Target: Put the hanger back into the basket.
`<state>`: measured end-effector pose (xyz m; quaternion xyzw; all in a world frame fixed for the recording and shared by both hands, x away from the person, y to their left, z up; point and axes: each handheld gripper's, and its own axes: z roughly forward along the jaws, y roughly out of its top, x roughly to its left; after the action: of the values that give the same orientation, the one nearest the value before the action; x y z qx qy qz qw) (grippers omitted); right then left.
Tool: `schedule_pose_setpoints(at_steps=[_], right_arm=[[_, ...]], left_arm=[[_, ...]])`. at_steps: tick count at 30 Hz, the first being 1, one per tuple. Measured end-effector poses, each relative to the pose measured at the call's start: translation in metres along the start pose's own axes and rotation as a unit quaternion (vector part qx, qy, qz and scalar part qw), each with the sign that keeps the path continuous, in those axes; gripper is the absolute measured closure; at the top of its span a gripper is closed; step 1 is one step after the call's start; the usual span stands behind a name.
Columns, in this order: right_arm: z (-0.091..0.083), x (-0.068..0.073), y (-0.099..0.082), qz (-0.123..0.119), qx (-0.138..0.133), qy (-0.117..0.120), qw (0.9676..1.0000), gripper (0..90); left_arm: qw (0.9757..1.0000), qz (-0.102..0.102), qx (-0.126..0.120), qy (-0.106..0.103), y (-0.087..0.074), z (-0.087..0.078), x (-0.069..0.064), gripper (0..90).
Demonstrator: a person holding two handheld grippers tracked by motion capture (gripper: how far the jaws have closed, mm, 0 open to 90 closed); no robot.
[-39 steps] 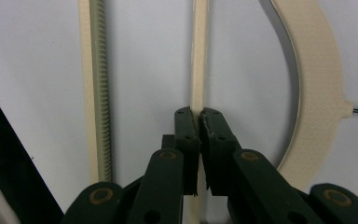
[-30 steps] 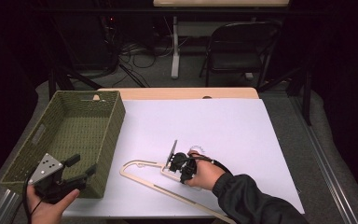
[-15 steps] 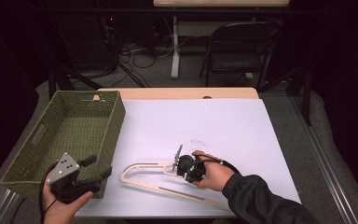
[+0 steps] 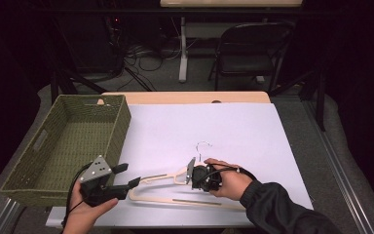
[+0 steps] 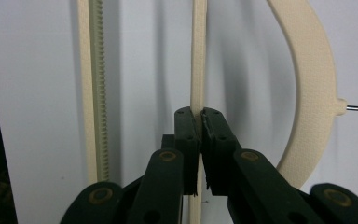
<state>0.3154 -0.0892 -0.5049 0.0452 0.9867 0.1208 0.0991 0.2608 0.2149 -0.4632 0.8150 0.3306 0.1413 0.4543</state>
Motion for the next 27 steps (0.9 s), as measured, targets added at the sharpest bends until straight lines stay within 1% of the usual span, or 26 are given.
schedule_pose_setpoints(at_steps=[2,3,5,7,9,10,11,12,13,16,17,18,19,21,23,24,27], right_arm=[[-0.001,0.001,-0.001,-0.016,-0.004,-0.008,0.9998,85.4],[-0.001,0.002,-0.002,-0.021,-0.005,-0.013,0.9997,85.4],[-0.002,0.002,-0.003,-0.028,-0.003,-0.011,0.9995,85.4],[-0.001,0.003,-0.003,-0.041,-0.005,-0.011,0.9991,85.4],[-0.001,0.005,-0.003,-0.046,0.0,-0.009,0.9989,85.5],[-0.001,0.006,-0.003,-0.05,0.0,-0.012,0.9987,85.4],[-0.001,0.007,-0.004,-0.053,-0.001,-0.013,0.9985,85.5],[-0.001,0.007,-0.004,-0.06,0.0,-0.016,0.9981,85.5],[-0.001,0.008,-0.004,-0.061,-0.001,-0.018,0.998,85.5],[-0.001,0.009,-0.003,-0.069,-0.003,-0.023,0.9974,85.5],[-0.002,0.01,-0.003,-0.072,-0.002,-0.025,0.9971,85.5],[-0.002,0.011,-0.003,-0.07,-0.005,-0.029,0.9971,85.5],[-0.002,0.011,-0.003,-0.074,-0.005,-0.03,0.9968,85.5],[-0.003,0.012,-0.003,-0.079,-0.006,-0.034,0.9963,85.5],[-0.002,0.013,-0.003,-0.078,-0.014,-0.034,0.9963,85.5],[-0.003,0.014,-0.002,-0.08,-0.008,-0.038,0.996,85.5],[-0.004,0.014,-0.002,-0.085,-0.011,-0.042,0.9954,85.5]], left_arm=[[0.9999,0.008,0.009,-0.009,0.003,0.006,0.0,37.0],[0.9998,0.008,0.01,-0.012,0.004,0.009,0.0,37.1],[0.9996,0.014,0.014,-0.018,0.007,0.015,-0.001,37.3],[0.9992,0.014,0.026,-0.026,0.01,0.02,-0.001,37.5],[0.9988,0.015,0.033,-0.034,0.013,0.025,-0.001,37.6],[0.9984,0.013,0.038,-0.039,0.014,0.028,-0.001,38.2],[0.998,0.016,0.044,-0.043,0.016,0.032,0.0,39.7],[0.9976,0.014,0.049,-0.045,0.018,0.035,-0.001,39.7],[0.997,0.01,0.056,-0.052,0.02,0.04,0.0,39.7],[0.9949,0.01,0.073,-0.068,0.025,0.052,0.002,39.6],[0.9944,0.008,0.078,-0.07,0.027,0.057,0.003,39.6],[0.9938,0.004,0.083,-0.073,0.028,0.063,0.004,39.6],[0.9928,0.0,0.091,-0.078,0.029,0.068,0.005,39.6],[0.9918,-0.003,0.101,-0.078,0.03,0.077,0.006,39.6],[0.9902,-0.002,0.112,-0.083,0.032,0.089,0.004,40.1],[0.9897,0.0,0.115,-0.085,0.032,0.092,0.003,40.3],[0.9876,0.001,0.127,-0.093,0.035,0.106,-0.002,40.9]])
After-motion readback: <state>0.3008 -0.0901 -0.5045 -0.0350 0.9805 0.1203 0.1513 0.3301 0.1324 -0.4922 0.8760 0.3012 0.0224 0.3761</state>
